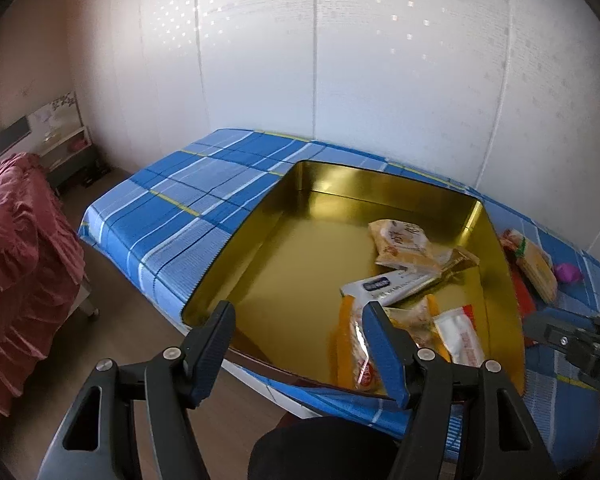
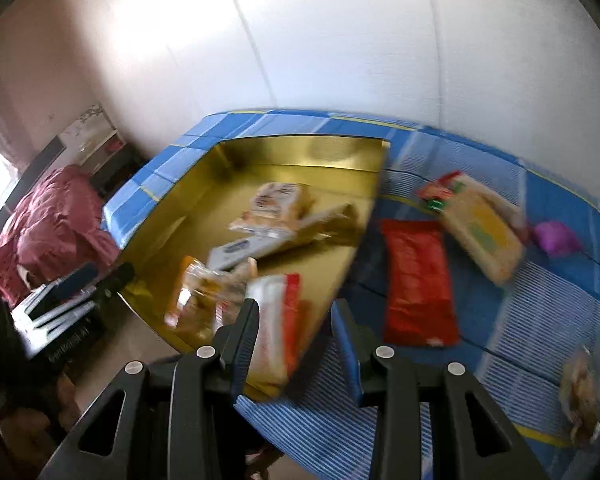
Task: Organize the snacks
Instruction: 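Carry the Red Kiss wrapper with the right gripper and drop it into the gold tray, then grasp the brown snack bag with the right gripper and lift it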
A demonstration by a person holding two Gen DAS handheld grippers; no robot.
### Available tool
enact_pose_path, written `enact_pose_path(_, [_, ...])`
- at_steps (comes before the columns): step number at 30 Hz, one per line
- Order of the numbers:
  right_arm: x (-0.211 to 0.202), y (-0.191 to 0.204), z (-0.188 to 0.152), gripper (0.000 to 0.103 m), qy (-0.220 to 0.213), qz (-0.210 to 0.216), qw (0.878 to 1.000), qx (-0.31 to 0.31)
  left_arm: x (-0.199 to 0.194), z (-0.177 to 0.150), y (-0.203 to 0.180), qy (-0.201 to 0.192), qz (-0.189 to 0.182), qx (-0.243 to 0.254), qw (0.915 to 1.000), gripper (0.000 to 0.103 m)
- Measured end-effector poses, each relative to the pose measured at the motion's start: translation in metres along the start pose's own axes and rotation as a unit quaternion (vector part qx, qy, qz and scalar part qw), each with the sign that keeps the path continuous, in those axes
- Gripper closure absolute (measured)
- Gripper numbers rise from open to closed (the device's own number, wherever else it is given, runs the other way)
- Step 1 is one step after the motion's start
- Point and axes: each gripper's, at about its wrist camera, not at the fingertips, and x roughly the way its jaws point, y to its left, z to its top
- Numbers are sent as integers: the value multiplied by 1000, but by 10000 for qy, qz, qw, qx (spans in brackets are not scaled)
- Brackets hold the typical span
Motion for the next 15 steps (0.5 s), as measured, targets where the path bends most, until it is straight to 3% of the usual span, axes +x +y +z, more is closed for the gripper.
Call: enact_pose_path(15, [-48,-82,-55,63,-210,-941,9932,648,-21,1,-46,-149,-375,702,9967,36])
